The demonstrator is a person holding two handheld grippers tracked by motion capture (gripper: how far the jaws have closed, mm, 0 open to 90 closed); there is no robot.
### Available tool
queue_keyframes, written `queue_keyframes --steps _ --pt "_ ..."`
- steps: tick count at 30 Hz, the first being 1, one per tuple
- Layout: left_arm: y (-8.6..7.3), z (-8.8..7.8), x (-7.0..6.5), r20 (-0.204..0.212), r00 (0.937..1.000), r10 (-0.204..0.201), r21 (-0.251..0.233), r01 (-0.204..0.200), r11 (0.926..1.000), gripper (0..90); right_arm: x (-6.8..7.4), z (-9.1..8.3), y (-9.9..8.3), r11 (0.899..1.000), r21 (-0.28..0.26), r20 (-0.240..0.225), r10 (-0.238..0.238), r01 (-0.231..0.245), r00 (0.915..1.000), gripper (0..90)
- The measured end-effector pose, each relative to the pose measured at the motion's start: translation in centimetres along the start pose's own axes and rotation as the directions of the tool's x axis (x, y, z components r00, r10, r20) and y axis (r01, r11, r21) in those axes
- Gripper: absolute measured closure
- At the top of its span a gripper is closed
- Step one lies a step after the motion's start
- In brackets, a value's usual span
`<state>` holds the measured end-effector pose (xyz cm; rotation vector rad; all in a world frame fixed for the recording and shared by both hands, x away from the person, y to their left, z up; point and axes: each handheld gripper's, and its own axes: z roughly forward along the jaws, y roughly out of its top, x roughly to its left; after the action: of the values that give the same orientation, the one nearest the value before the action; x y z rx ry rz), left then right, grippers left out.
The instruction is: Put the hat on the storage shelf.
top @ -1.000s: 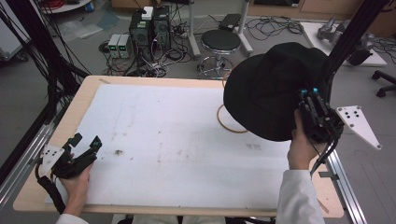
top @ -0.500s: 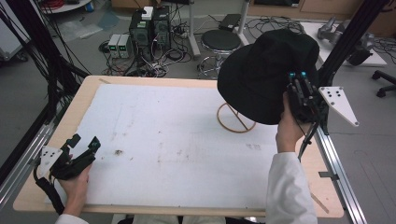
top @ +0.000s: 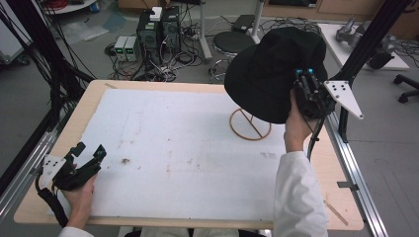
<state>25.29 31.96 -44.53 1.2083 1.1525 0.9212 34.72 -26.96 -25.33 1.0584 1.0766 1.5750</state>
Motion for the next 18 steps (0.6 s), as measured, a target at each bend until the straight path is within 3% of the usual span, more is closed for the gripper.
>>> queue_keyframes --steps 9,18 --pt "0.0 0.1 -0.2 0.001 1.0000 -0.007 -0.003 0.007 1.0000 26.5 -0.1 1.2 -2.2 0.997 0.071 0.006 -0.012 0.012 0.9999 86.2" --pt "0.1 0.0 0.1 -0.001 0.9999 -0.014 -0.004 0.014 0.9999 26.5 0.8 1.5 -3.7 0.991 0.127 -0.032 -0.027 0.031 0.9991 86.2"
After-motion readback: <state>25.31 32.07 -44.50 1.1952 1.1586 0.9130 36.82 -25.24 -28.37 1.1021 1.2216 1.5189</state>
